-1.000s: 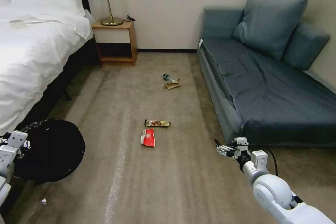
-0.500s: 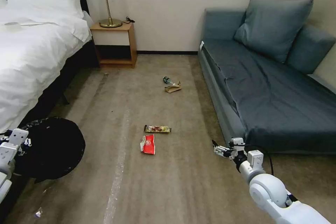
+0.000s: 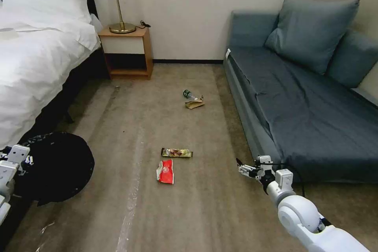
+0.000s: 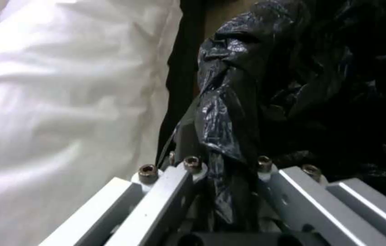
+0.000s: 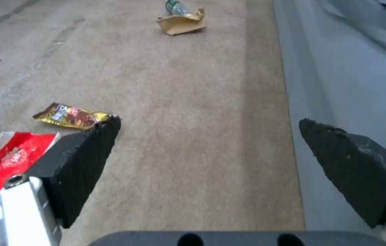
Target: Pick up the trash bin, then pick up the garbage on the floor and place it into the trash bin.
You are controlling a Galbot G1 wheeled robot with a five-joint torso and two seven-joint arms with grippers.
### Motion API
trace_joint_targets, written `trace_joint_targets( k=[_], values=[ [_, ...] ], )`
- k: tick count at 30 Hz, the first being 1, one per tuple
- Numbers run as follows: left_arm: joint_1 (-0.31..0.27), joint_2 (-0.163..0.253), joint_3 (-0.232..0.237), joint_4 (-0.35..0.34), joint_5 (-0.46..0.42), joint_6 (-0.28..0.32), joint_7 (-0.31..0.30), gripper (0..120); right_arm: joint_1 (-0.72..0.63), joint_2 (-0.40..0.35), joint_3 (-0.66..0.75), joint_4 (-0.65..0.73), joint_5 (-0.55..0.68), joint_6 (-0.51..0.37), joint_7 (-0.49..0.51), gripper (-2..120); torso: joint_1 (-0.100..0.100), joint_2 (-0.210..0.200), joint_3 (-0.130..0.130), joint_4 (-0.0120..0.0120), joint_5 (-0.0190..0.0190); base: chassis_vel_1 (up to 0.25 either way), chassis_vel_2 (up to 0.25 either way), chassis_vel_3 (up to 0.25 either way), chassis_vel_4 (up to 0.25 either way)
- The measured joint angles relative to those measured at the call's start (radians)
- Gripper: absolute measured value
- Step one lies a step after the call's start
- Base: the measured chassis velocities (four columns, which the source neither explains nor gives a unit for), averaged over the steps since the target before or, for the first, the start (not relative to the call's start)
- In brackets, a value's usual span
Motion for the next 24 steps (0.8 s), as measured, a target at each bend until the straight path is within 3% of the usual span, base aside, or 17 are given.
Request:
trace_joint_targets(
  k=[24],
  values=[
    [-0.006,0.002,0.014,0.004,0.023,-0.031,0.048,4,0.03,0.016,-0.074,-0.027,-0.021,-0.001,-0.001,100,0.0,0.0,0.0,0.0,0.0004,-0.102,0.104,0.107,-0.104]
  ],
)
